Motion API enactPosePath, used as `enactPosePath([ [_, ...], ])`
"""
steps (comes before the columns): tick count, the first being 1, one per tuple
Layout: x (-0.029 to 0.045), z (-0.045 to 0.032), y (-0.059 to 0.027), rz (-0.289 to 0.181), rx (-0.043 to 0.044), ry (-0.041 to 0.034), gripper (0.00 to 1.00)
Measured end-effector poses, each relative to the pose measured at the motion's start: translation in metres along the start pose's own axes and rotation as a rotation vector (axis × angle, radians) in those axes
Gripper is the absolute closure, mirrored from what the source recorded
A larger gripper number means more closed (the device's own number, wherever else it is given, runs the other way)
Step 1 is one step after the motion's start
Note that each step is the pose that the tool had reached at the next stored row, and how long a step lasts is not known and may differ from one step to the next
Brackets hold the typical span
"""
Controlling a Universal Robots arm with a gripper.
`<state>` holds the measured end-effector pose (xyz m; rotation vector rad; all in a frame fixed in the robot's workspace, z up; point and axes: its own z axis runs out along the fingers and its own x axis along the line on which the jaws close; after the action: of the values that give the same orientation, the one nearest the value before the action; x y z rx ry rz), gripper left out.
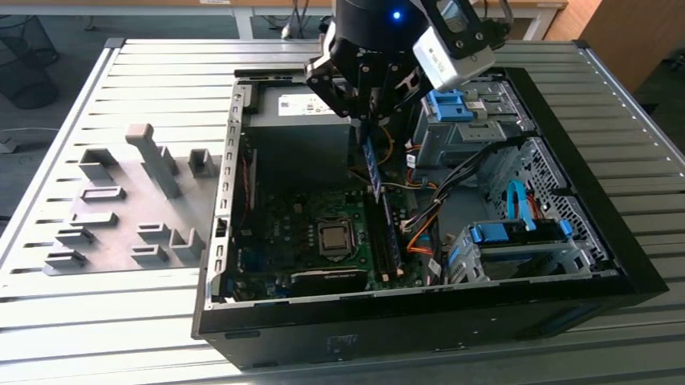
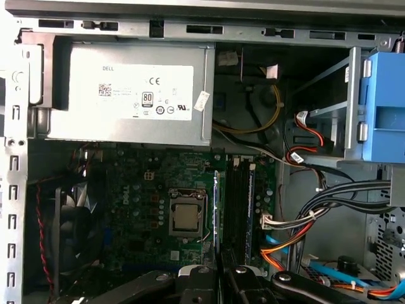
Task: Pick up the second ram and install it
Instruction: 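Insert the second ram into the second slot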
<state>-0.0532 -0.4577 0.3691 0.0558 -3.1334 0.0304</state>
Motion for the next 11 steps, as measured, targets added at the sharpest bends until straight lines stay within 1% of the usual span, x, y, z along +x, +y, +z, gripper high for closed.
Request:
enactPosePath([
  [2, -0.0008, 0.0036, 0.0, 0.0, 0.0001, 0.0, 0.86],
  [6, -0.0053, 0.0113, 0.0, 0.0, 0.0002, 0.0001, 0.86],
  [11, -0.0058, 0.0129, 0.0, 0.0, 0.0001, 0.0, 0.86],
])
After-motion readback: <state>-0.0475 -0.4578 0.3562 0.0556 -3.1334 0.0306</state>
